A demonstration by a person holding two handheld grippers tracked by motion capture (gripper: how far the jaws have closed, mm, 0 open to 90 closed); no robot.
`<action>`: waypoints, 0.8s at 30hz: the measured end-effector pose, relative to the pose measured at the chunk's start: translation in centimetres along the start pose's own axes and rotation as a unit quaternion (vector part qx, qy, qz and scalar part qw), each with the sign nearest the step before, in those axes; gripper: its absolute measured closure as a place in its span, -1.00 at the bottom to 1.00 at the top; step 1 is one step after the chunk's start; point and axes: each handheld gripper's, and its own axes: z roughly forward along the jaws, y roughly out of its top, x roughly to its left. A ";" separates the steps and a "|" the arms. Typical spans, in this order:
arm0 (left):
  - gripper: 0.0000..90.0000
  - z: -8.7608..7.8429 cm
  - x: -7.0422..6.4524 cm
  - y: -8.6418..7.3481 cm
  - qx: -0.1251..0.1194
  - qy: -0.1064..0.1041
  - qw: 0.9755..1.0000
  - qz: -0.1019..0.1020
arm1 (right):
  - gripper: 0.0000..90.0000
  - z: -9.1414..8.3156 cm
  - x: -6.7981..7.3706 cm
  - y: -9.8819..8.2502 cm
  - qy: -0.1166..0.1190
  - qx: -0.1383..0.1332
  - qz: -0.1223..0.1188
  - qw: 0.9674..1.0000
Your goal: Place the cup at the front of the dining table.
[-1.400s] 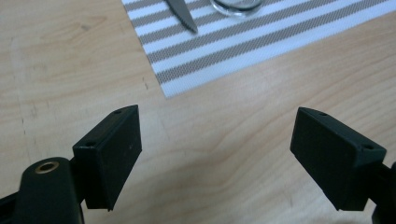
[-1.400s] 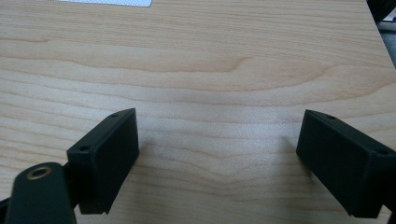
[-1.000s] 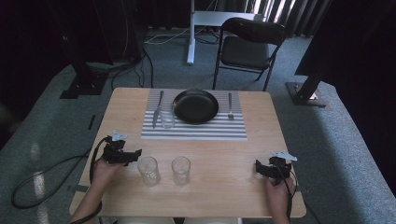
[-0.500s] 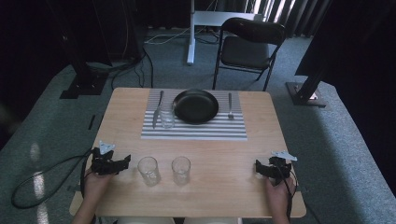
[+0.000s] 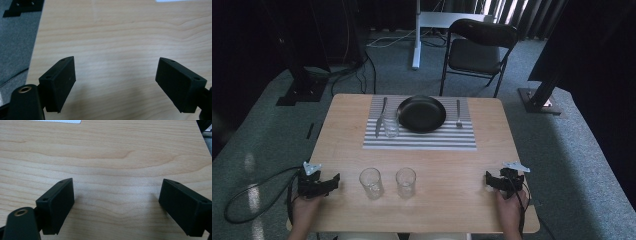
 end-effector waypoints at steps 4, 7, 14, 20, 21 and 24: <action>-0.62 -0.1 0.7 -0.6 0.004 0.006 1.000 -0.007 | -0.73 0.0 0.0 0.0 0.000 0.000 0.000 1.000; -0.62 -0.2 1.1 -1.0 0.005 0.009 1.000 -0.007 | -0.73 0.0 0.0 0.0 0.000 0.001 0.000 1.000; -0.62 0.1 2.0 -1.4 -0.004 0.006 1.000 -0.017 | -0.73 0.0 0.0 0.0 0.000 0.001 0.000 1.000; -0.62 0.5 2.1 -1.4 -0.001 0.012 1.000 -0.010 | -0.73 0.0 0.0 0.0 -0.001 0.001 0.001 1.000; -0.62 0.5 2.0 -1.4 0.000 0.015 1.000 -0.009 | -0.73 0.0 0.0 0.0 -0.001 0.001 0.001 1.000; -0.62 0.5 1.8 -1.4 0.003 0.018 1.000 -0.005 | -0.73 0.0 0.0 0.0 -0.001 0.000 0.000 1.000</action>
